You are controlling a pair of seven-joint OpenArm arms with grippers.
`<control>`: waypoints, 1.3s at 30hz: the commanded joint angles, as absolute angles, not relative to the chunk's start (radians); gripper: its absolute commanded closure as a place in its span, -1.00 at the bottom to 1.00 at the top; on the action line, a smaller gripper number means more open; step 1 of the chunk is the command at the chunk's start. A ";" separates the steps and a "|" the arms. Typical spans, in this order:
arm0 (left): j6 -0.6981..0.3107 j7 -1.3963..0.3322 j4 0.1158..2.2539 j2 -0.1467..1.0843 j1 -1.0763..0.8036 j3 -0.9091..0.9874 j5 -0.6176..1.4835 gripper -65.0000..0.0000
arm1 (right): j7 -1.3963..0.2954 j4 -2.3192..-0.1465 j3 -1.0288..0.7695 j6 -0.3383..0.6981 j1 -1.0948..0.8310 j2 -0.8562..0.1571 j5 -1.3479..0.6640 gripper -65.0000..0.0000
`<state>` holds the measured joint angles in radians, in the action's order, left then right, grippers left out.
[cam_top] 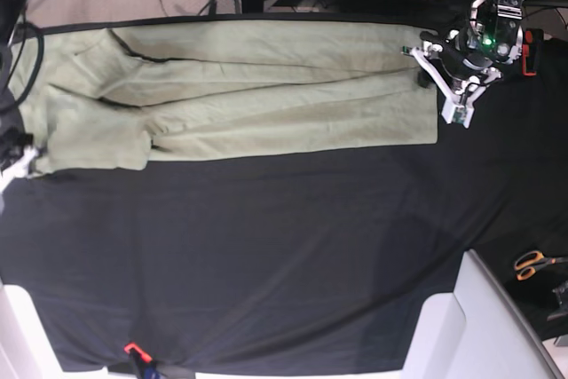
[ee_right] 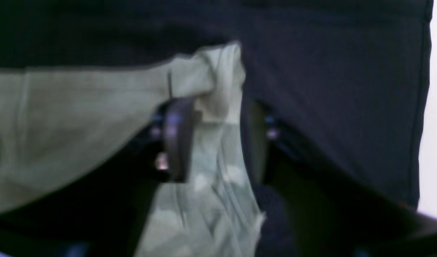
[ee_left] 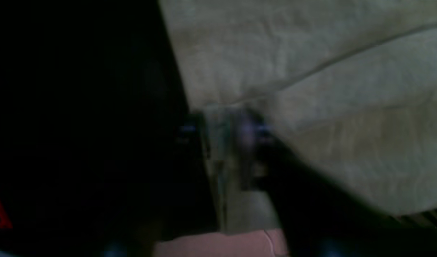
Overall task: Fold the T-shirt properly
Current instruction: 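Drag the held strip ends toward the arm mounts with both grippers, then adjust grips on both strip ends and smooth the strip flat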
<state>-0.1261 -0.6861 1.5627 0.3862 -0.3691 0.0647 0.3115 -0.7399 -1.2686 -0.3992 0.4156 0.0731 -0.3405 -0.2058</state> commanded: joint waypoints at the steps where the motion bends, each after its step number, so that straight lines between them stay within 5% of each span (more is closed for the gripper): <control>1: -0.124 -0.670 1.604 0.400 -0.372 0.073 0.315 -0.01 | -0.704 -1.262 -0.401 0.417 0.102 -0.360 -0.208 0.06; 6: -0.124 -0.671 1.721 0.392 -0.394 0.125 0.318 -0.80 | -0.671 -1.133 -0.398 0.417 0.176 -0.386 -0.208 0.05; 9: -0.124 -0.671 1.733 0.372 -0.375 0.163 0.311 -0.87 | -0.670 -1.069 -0.398 0.417 0.209 -0.389 -0.208 0.05; 12: -0.124 -0.673 1.689 0.363 -0.323 0.156 0.311 -0.69 | -0.668 -1.047 -0.398 0.417 0.231 -0.400 -0.208 0.06; 18: -0.124 -0.671 1.557 0.361 -0.254 0.093 0.311 0.08 | -0.670 -1.015 -0.398 0.417 0.248 -0.400 -0.208 0.06; 23: -0.124 -0.670 1.511 0.358 -0.237 0.074 0.311 0.49 | -0.670 -0.989 -0.398 0.417 0.254 -0.400 -0.208 0.06; 26: -0.124 -0.670 1.503 0.349 -0.226 0.074 0.309 0.98 | -0.670 -0.961 -0.398 0.417 0.268 -0.400 -0.208 0.06; 35: -0.122 -0.670 1.468 0.349 -0.223 0.073 0.309 1.00 | -0.641 -0.926 -0.398 0.412 0.280 -0.400 -0.208 0.07; 39: -0.122 -0.670 1.468 0.351 -0.226 0.073 0.309 1.00 | -0.641 -0.920 -0.398 0.412 0.280 -0.400 -0.208 0.47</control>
<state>-0.1268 -0.6849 1.4525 0.3359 -0.2314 0.0689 0.3103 -0.6567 -0.9073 -0.3935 0.4110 0.2565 -0.3775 -0.2024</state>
